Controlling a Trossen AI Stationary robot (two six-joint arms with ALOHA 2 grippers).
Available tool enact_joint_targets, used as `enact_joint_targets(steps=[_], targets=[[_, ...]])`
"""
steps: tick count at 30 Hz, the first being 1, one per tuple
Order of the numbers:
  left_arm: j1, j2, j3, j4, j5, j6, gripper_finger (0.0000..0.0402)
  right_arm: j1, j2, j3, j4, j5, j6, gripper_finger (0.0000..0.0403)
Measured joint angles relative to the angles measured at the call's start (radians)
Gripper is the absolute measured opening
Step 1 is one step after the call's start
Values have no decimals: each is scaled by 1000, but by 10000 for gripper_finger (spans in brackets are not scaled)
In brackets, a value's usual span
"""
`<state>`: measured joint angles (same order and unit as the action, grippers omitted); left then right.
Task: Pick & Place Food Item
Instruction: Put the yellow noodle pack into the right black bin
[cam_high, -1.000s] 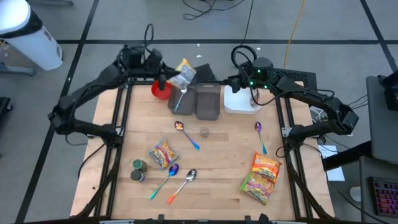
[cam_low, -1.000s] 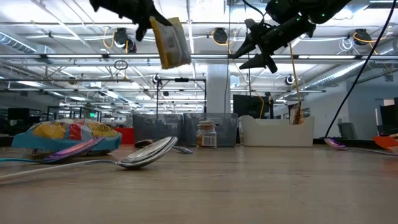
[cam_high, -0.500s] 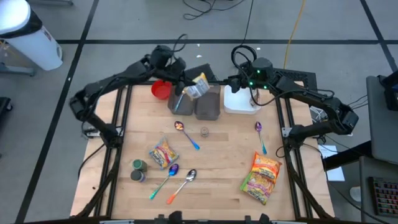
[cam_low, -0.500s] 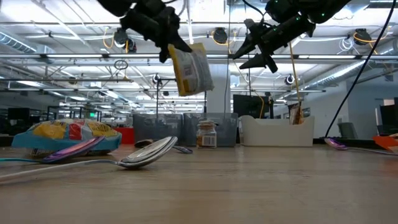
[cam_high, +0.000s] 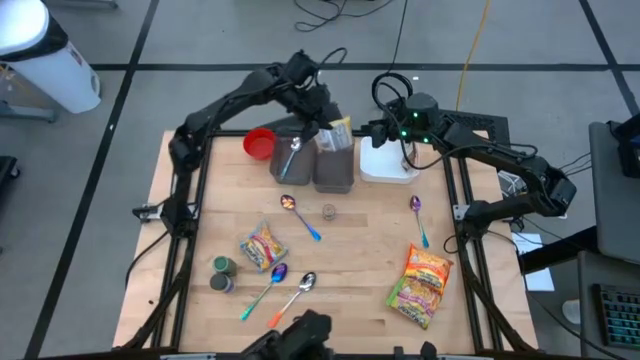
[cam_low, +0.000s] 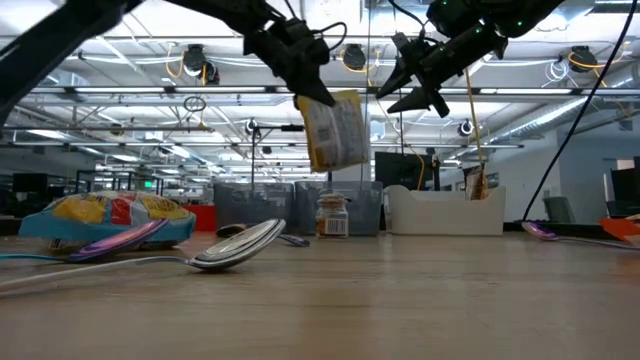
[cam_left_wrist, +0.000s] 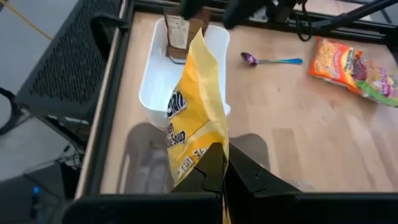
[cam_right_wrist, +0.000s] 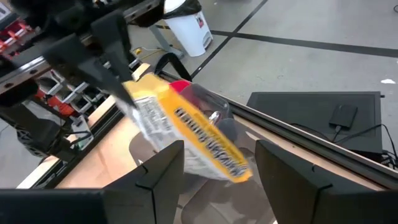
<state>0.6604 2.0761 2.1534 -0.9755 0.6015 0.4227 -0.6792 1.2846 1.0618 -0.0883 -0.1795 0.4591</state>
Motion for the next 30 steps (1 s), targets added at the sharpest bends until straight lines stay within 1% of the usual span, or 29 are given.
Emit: enact_joint_targets(steps=[4,7,11,15,30], targets=[[0,71,120,-47,0,29,0,0,0,0,0,2,0,188],[3,104,161,-79,-1,52,0,0,0,0,-1,26,5,187],[7,137,166,-86,-15,76,0,-2,0,0,-2,31,12,187],[13,152,166,-85,-58,104,0,-2,0,0,-2,30,12,187],[49,164,162,-78,-70,129,0,-2,0,0,-2,30,8,187]])
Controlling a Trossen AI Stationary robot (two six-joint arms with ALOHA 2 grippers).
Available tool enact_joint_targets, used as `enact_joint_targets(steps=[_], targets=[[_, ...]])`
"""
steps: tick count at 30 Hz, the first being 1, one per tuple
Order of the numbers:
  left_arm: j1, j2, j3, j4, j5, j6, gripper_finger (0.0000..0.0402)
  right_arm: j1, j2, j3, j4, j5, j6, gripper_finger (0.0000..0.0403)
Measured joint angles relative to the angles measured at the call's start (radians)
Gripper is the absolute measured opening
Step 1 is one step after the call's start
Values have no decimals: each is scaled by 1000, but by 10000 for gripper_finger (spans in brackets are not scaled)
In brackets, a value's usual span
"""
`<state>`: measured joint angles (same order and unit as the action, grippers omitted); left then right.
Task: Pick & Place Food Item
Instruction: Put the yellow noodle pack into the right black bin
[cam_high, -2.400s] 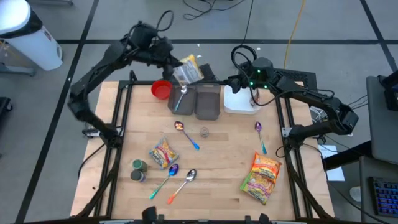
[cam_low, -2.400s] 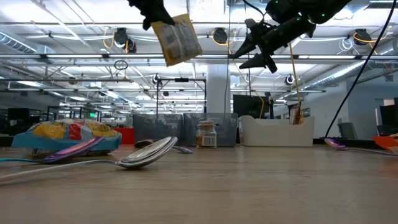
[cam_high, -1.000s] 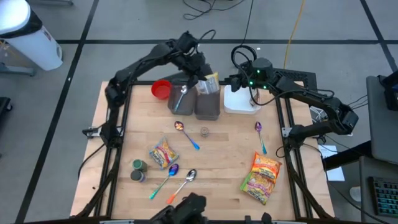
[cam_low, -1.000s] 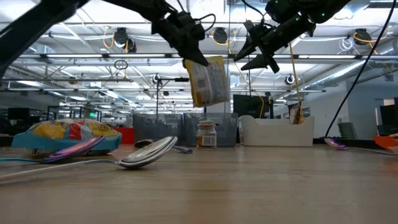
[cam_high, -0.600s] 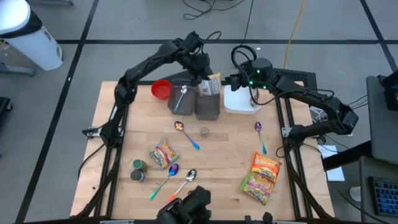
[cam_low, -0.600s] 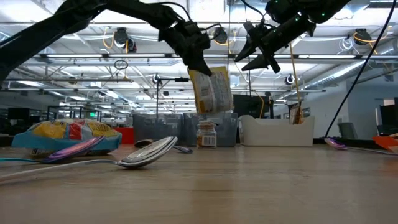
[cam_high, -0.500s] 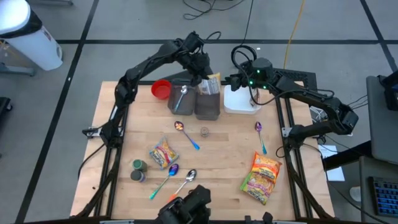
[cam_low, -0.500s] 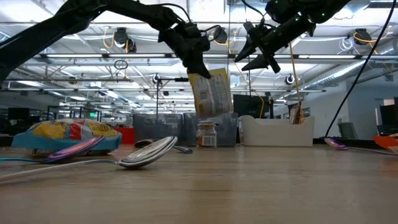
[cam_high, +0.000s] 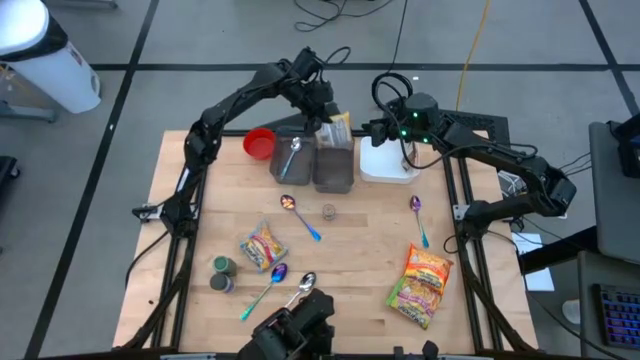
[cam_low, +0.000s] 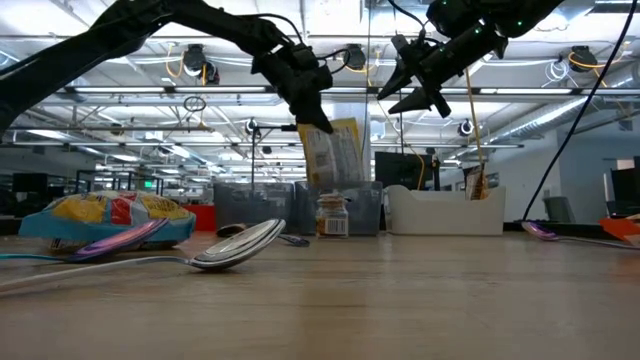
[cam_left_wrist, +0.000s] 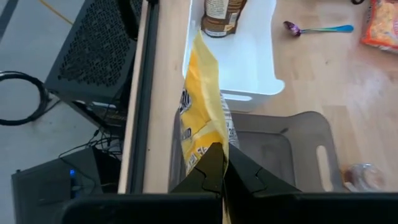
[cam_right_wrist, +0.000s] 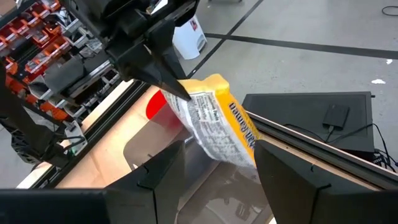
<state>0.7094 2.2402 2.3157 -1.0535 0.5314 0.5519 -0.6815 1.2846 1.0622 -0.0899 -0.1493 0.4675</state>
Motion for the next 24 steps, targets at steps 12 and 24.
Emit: enact_joint_targets(steps=[12,24], targets=[[-4,64,-3,8,-15,-3,0,0,0,0,-9,-3,-1,187],[-8,77,-1,21,-52,28,0,0,0,0,-20,19,-19,187]])
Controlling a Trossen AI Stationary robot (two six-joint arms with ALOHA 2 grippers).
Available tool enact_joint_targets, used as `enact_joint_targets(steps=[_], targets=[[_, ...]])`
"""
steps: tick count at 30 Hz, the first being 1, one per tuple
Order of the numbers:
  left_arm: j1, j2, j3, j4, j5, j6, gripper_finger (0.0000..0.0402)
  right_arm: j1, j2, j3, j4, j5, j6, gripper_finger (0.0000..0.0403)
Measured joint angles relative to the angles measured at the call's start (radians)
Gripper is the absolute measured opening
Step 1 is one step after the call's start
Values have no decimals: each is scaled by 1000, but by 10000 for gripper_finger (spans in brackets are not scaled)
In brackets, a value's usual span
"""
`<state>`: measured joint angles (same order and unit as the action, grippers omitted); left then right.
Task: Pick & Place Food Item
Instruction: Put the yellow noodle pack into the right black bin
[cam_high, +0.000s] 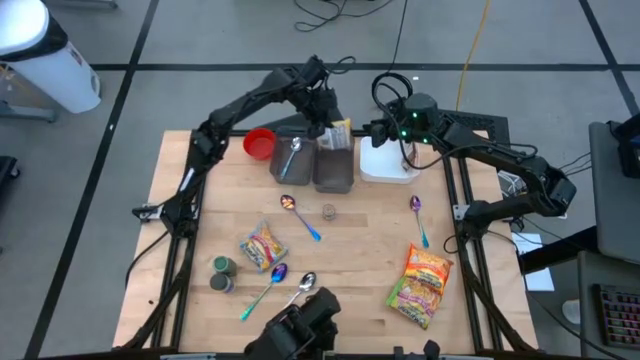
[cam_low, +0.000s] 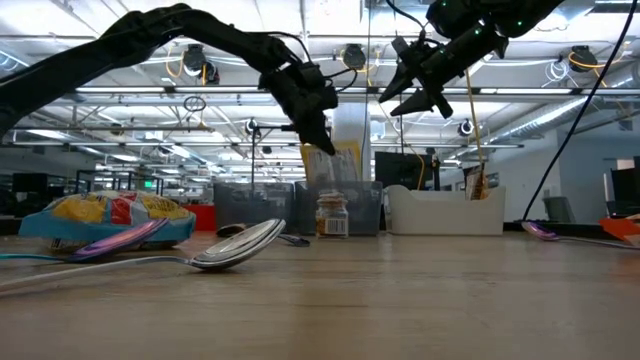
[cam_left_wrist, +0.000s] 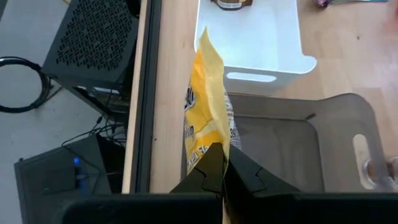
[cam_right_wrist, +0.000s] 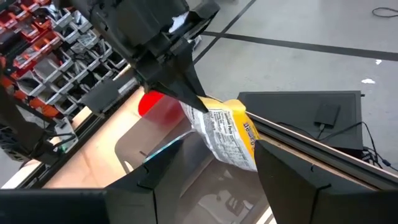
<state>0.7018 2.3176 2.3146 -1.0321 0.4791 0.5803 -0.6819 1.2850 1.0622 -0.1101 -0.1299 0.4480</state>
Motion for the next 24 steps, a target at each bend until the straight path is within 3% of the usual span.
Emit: enact_joint_targets(steps=[24], targets=[[-4,43,0,48,-5,-55,17,-12,0,0,-14,-1,-23,187]])
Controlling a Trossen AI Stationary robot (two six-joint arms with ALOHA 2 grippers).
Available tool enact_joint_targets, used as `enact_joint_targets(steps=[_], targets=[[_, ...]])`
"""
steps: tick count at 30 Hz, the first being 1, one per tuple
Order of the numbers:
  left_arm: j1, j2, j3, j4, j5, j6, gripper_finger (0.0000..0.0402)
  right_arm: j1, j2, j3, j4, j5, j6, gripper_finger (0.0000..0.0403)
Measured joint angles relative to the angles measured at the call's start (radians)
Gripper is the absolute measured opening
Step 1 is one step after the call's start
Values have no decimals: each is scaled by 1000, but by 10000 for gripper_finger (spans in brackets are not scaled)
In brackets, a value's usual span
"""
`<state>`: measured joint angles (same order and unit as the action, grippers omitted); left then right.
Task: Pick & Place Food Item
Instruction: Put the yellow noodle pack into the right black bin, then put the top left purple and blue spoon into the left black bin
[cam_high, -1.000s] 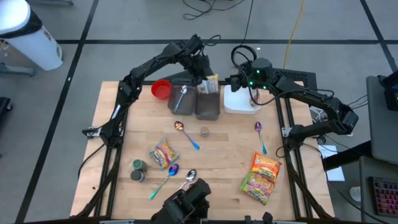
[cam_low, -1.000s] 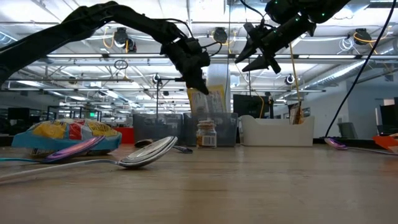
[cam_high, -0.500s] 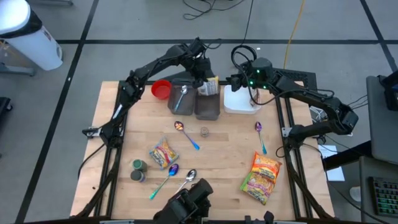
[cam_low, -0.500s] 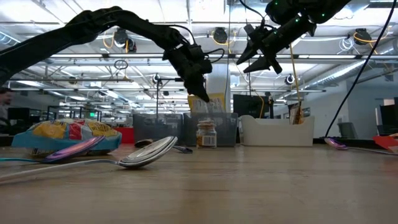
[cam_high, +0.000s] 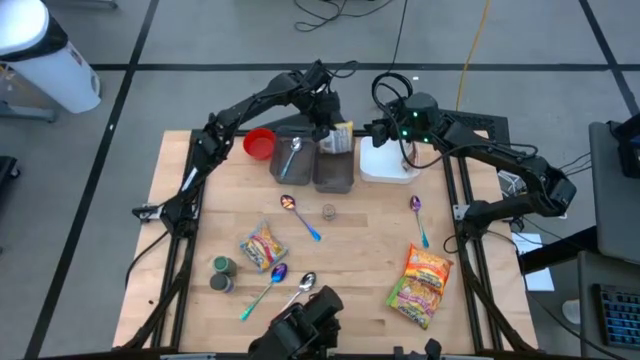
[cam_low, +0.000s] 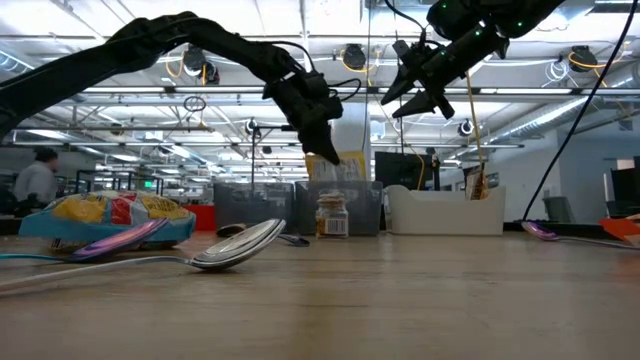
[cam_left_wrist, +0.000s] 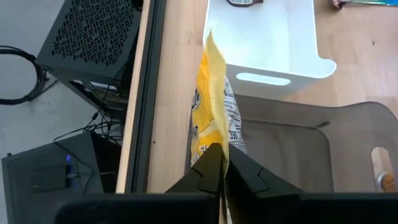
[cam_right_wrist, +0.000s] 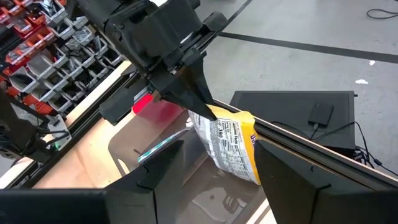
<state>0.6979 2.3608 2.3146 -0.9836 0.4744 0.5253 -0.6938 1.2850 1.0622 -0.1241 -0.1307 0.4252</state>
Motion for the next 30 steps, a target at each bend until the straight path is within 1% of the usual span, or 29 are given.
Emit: enact_joint_targets(steps=[8,12,21,24,30], targets=[[0,-1,0,1,-3,-18,20,0,0,0,0,0,0,187],[0,-2,0,2,15,-23,21,0,0,0,0,0,-4,187],[3,-2,0,10,18,-27,24,0,0,0,0,0,-12,187],[7,-2,0,20,20,-38,40,0,0,0,0,0,-18,187],[18,-2,0,21,23,-66,91,0,0,0,0,0,-18,187]])
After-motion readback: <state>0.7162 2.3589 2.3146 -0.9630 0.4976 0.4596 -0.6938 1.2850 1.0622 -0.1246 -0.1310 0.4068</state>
